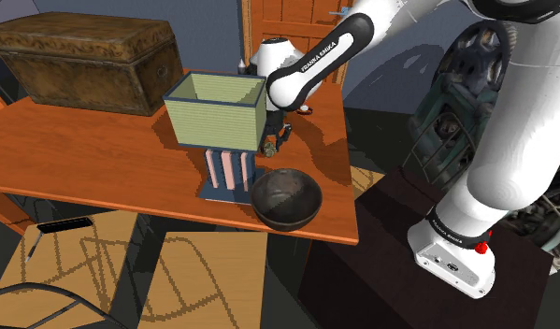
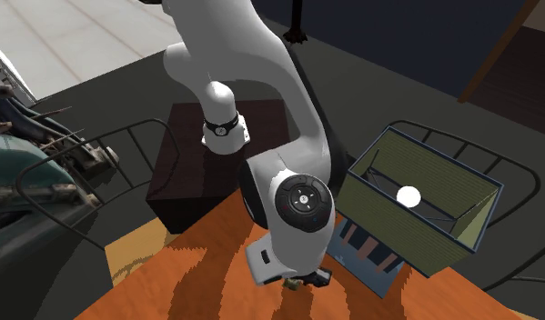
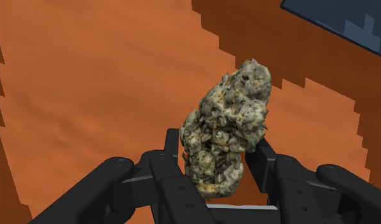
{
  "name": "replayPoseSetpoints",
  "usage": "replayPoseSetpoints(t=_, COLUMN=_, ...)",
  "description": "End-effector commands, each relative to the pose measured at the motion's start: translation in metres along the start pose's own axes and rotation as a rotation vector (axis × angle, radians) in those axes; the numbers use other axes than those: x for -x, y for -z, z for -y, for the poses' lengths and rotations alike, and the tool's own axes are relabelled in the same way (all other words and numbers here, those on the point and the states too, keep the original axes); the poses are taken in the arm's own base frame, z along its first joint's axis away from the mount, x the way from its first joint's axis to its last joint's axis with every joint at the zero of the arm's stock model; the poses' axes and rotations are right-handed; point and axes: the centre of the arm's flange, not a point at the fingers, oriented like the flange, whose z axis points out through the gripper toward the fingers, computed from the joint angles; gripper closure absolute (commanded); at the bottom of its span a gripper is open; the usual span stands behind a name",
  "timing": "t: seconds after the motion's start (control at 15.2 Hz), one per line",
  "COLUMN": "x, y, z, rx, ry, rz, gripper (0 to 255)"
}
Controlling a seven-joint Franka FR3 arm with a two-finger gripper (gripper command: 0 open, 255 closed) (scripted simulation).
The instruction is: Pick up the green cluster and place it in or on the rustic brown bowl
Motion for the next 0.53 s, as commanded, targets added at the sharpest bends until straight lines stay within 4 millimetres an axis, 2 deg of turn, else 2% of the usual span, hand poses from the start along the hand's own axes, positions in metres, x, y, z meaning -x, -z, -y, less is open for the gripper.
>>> replayPoseSetpoints(t=0.0, x=0.001, y=0.009, z=0.000, rx=0.000, ry=0.001, rz=0.000, gripper=255)
replayPoseSetpoints(t=0.46, x=0.003, y=0.046, z=0.001, rx=0.000, ry=0.001, rz=0.000, gripper=255)
